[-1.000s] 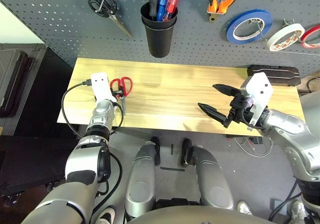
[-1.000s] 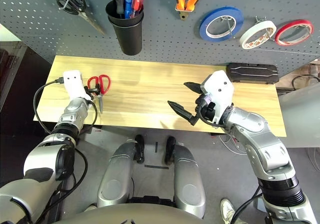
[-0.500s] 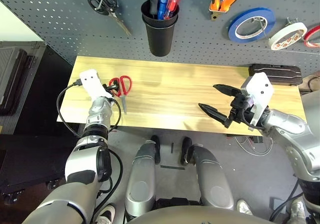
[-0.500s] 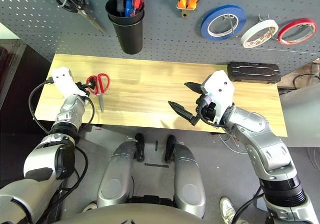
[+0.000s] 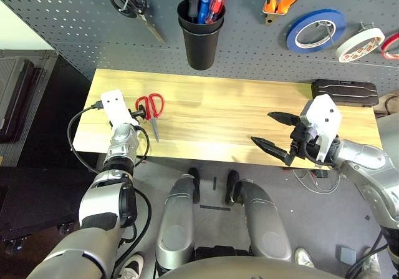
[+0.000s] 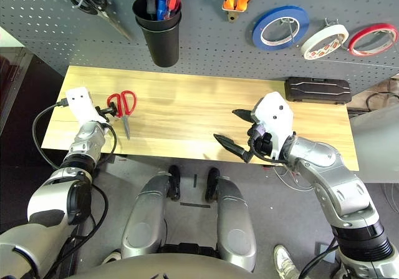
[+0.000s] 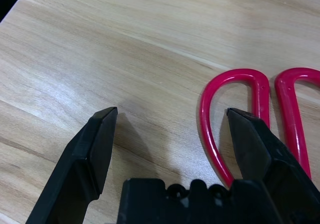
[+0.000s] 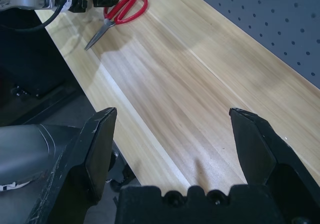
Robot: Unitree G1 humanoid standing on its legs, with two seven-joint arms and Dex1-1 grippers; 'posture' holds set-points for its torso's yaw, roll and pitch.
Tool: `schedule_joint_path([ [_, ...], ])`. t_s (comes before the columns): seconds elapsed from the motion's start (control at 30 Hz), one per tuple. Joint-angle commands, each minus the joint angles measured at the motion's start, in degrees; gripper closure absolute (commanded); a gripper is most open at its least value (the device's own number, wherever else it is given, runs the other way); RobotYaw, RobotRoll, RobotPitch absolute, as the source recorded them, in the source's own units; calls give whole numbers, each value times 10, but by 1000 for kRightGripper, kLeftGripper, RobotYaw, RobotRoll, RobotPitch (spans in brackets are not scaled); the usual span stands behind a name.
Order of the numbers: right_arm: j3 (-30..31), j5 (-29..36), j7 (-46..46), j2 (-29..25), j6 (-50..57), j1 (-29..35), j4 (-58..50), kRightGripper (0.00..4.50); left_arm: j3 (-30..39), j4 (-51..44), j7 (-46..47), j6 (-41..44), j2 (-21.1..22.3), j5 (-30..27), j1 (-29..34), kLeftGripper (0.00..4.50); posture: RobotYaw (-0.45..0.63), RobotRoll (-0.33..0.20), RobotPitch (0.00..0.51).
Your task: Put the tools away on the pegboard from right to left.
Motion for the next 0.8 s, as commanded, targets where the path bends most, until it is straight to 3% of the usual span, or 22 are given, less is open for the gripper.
schedule_joint_path([
  [0.03, 11, -1, 10, -11, 5, 10, -16, 0, -8, 23, 0, 29, -5, 9, 20, 597, 29, 0, 403],
  [0.37, 17, -5, 20, -18, -1, 6, -9, 0, -13, 12, -10, 30, -11, 5, 29, 4418, 38, 0, 404],
  [0.6, 21, -10, 24, -17, -8, 2, -2, 0, 7, -42, -27, 14, -26, -23, 51, 4467, 46, 0, 398],
  [0.8, 29, -20, 32, -14, -28, -4, 13, 0, 32, -213, -42, -4, -69, -70, 115, 4467, 71, 0, 387],
])
